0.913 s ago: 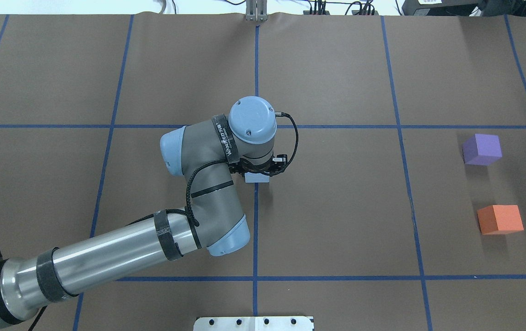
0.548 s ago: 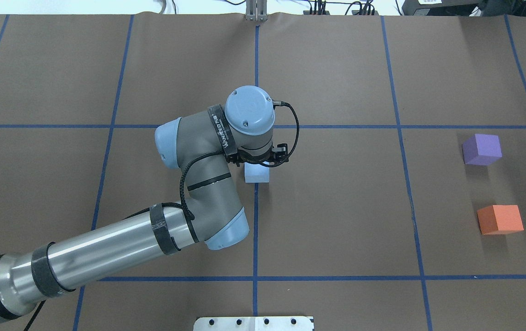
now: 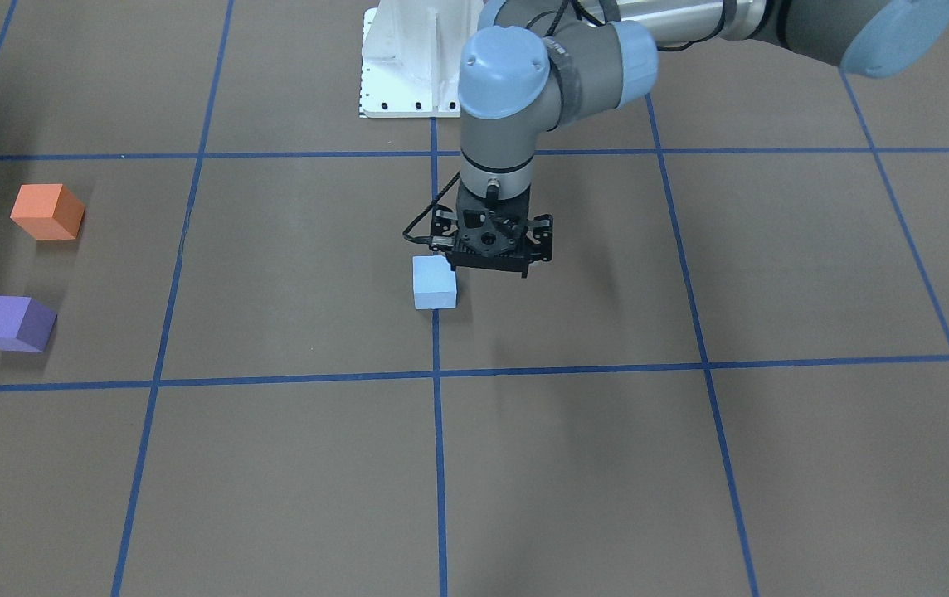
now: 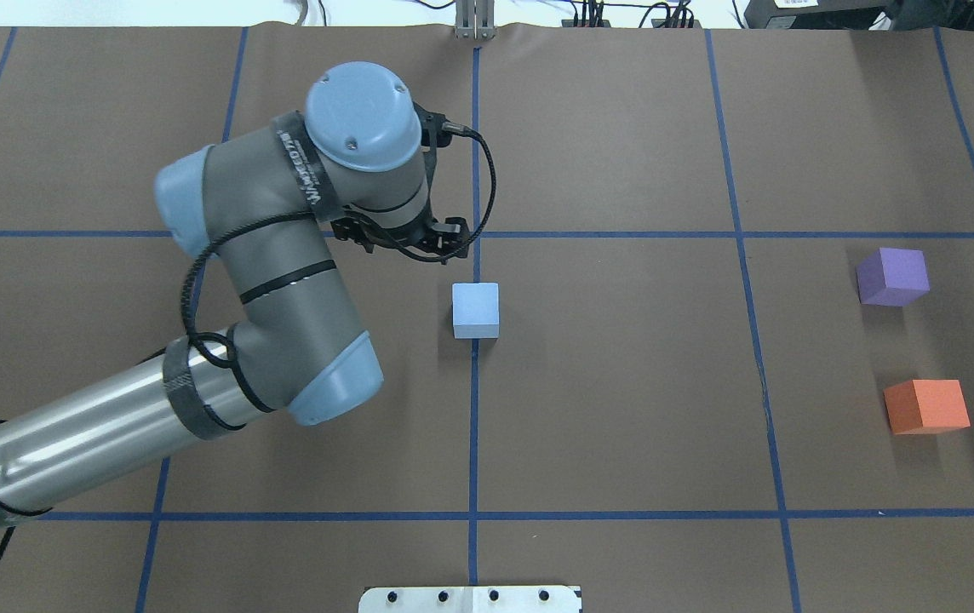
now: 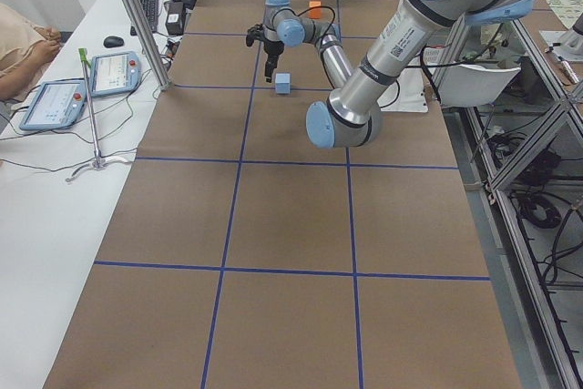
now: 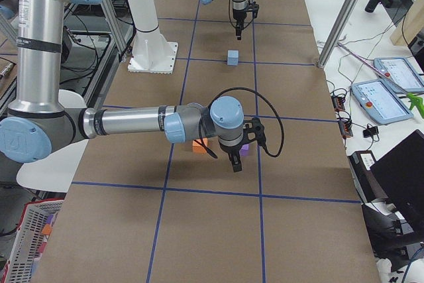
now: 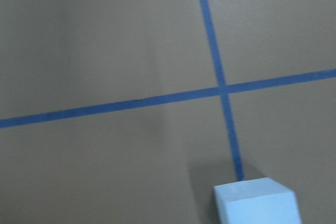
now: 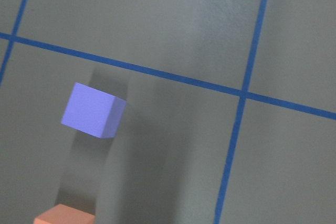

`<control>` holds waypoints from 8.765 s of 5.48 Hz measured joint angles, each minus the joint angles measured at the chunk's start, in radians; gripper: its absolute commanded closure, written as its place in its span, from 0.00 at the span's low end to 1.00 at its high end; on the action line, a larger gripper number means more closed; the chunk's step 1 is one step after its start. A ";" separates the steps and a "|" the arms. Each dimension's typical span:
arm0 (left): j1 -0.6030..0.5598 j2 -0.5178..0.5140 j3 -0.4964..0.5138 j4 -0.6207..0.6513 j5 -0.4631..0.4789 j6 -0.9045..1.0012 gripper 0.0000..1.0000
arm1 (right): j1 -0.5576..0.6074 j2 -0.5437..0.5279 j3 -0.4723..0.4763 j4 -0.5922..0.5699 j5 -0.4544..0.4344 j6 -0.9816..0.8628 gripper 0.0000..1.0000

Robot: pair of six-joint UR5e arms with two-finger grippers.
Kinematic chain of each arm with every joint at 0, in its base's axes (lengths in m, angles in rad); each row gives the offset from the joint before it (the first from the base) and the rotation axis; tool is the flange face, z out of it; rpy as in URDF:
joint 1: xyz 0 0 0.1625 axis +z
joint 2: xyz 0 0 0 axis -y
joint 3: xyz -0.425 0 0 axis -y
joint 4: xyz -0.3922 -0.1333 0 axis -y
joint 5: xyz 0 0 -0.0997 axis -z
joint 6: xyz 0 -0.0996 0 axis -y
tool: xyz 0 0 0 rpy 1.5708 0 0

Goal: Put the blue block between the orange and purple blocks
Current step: 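Open the left gripper and lift it away from the cube, then move the right gripper over the light blue cube while the left arm retracts, then lower the right gripper and close it on the light blue cube, then carry the light blue cube with the right gripper toward the purple cube, then lower the light blue cube into the gap between purple and orange cubes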

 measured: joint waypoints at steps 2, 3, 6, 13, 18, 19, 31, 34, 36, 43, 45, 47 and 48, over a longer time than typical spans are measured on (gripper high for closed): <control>-0.083 0.169 -0.097 -0.003 -0.025 0.030 0.00 | -0.029 0.050 0.049 0.051 0.114 0.175 0.00; -0.142 0.258 -0.107 -0.014 -0.054 0.093 0.00 | -0.084 0.132 0.061 0.077 0.121 0.268 0.00; -0.476 0.536 -0.097 -0.033 -0.273 0.702 0.00 | -0.413 0.389 0.095 0.133 -0.036 0.729 0.00; -1.040 0.778 0.092 -0.052 -0.458 1.332 0.00 | -1.065 0.908 -0.206 -0.162 -0.736 1.196 0.00; -1.038 0.846 0.013 -0.054 -0.457 1.333 0.00 | -1.085 0.988 -0.421 -0.043 -0.781 1.205 0.19; -1.038 0.846 0.012 -0.055 -0.458 1.333 0.00 | -1.089 0.997 -0.450 -0.042 -0.789 1.203 0.29; -1.033 0.860 0.011 -0.132 -0.458 1.201 0.00 | -0.503 0.146 0.000 0.098 -0.395 0.527 0.68; -1.033 0.888 0.009 -0.185 -0.485 1.203 0.00 | -0.500 0.011 0.020 0.290 -0.381 0.726 0.69; -1.033 0.898 0.009 -0.197 -0.486 1.203 0.00 | -0.569 -0.012 0.009 0.363 -0.416 0.821 0.70; -1.033 0.899 0.008 -0.200 -0.488 1.203 0.00 | -0.677 -0.045 -0.065 0.440 -0.514 0.854 0.64; -1.032 0.898 0.008 -0.199 -0.488 1.203 0.00 | -0.685 -0.040 -0.075 0.447 -0.514 0.855 0.41; -1.031 0.898 0.008 -0.199 -0.487 1.203 0.00 | -0.688 -0.039 -0.076 0.448 -0.515 0.856 0.01; -1.031 0.898 0.008 -0.199 -0.487 1.203 0.00 | -0.688 -0.039 -0.076 0.448 -0.515 0.855 0.01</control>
